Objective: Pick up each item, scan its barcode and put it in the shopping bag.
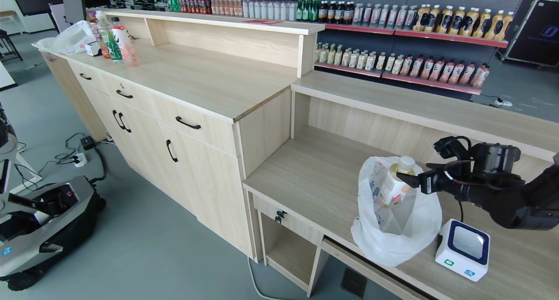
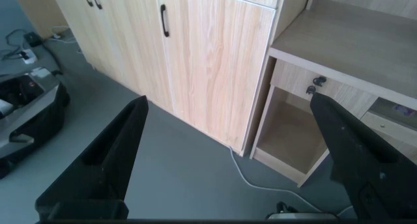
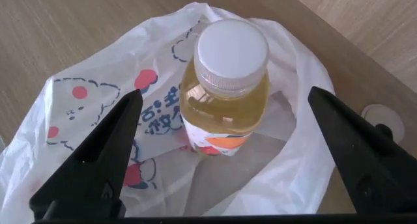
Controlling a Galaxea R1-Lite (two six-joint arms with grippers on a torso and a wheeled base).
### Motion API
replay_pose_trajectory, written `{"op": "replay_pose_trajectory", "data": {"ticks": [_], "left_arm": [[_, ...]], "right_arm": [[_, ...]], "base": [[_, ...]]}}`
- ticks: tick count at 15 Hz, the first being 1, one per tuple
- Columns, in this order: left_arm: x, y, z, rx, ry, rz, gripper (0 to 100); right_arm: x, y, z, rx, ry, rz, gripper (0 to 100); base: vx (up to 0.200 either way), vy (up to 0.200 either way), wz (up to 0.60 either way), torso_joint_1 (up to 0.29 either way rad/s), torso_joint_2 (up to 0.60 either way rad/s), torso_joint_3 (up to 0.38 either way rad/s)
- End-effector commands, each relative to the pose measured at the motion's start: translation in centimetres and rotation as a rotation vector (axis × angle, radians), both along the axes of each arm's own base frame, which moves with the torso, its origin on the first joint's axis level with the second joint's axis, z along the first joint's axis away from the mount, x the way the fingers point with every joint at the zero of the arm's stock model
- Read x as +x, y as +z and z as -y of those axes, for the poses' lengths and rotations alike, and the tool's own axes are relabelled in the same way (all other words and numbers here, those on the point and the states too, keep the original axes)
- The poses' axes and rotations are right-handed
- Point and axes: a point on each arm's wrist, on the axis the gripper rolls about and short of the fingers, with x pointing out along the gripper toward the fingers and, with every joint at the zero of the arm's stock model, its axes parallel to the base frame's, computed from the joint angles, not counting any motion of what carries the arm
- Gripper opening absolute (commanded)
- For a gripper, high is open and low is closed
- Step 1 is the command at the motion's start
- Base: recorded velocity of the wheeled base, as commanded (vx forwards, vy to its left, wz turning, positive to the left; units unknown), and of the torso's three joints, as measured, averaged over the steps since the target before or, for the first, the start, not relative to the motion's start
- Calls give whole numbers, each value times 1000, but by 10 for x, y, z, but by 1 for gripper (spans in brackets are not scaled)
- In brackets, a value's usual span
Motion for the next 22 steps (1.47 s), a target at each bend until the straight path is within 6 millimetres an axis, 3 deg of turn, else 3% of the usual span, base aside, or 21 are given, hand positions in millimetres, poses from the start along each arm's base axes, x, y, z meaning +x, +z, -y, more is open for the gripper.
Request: {"op": "replay_pose_trajectory", "data": {"ticks": [1, 3, 5, 7, 9, 10, 13, 15, 18, 22], "left_arm": [[0, 0, 0, 0, 0, 1, 100], [0, 0, 0, 0, 0, 1, 100], [0, 0, 0, 0, 0, 1, 100], [0, 0, 0, 0, 0, 1, 100], [0, 0, 0, 0, 0, 1, 100], [0, 0, 0, 0, 0, 1, 100], [0, 0, 0, 0, 0, 1, 100], [0, 0, 0, 0, 0, 1, 100], [0, 0, 0, 0, 0, 1, 100], [0, 0, 0, 0, 0, 1, 100]], "right_arm": [[-62, 51, 10, -13, -59, 57, 100], [-92, 60, 18, -107, -175, 75, 100], [-106, 72, 31, -154, -311, 108, 100], [-125, 68, 42, -168, -388, 85, 100], [-154, 54, 47, -219, -608, -36, 100], [-158, 51, 47, -223, -673, -99, 100], [-158, 48, 48, -105, -745, -108, 100], [-153, 37, 48, -3, -769, -123, 100], [-135, 13, 54, 2, -738, -160, 100], [-126, -8, 68, -72, -711, -207, 100]], "base": [[0, 0, 0, 0, 0, 0], [0, 0, -300, 4, -1, 1], [0, 0, -600, -5, -5, 5], [0, 0, -600, 2, 0, 2], [0, 0, -600, 2, -2, 0], [0, 0, -600, 2, 7, 7], [0, 0, -200, 1, 1, -1], [0, 0, 0, 0, 0, 0], [0, 0, 0, 0, 0, 0], [0, 0, 0, 0, 0, 0]]}}
